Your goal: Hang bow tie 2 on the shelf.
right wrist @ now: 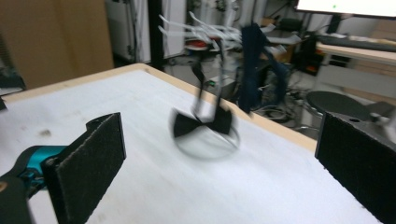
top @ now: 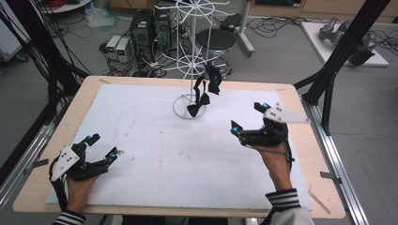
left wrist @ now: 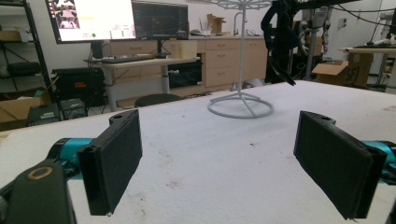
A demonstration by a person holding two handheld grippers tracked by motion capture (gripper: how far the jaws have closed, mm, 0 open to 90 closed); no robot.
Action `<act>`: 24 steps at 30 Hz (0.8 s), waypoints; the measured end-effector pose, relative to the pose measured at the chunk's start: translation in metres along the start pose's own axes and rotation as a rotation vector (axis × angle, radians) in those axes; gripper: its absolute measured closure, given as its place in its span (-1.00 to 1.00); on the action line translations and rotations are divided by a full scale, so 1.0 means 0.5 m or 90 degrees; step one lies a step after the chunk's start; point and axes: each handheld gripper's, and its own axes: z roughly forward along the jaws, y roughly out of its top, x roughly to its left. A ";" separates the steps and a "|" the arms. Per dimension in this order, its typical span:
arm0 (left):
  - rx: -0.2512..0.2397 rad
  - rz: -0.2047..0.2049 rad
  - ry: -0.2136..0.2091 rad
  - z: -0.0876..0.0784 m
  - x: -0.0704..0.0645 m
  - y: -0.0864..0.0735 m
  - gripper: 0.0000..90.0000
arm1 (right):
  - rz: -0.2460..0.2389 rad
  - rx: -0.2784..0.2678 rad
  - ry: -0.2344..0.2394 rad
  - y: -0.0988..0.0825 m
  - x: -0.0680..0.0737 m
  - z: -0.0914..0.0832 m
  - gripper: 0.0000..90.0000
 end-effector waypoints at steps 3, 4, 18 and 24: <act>-0.001 0.003 0.000 0.000 -0.001 0.000 -0.65 | 0.022 -0.030 -0.024 -0.063 -0.009 -0.039 -0.98; -0.002 0.005 0.001 0.000 -0.001 0.000 -0.65 | 0.031 -0.044 -0.028 -0.084 -0.011 -0.049 -0.98; -0.006 0.007 0.004 -0.001 -0.002 0.000 -0.65 | 0.052 -0.096 -0.067 -0.240 -0.017 -0.075 -0.98; -0.007 0.007 0.005 -0.002 -0.003 0.000 -0.65 | 0.075 -0.086 -0.062 -0.280 -0.021 -0.052 -0.98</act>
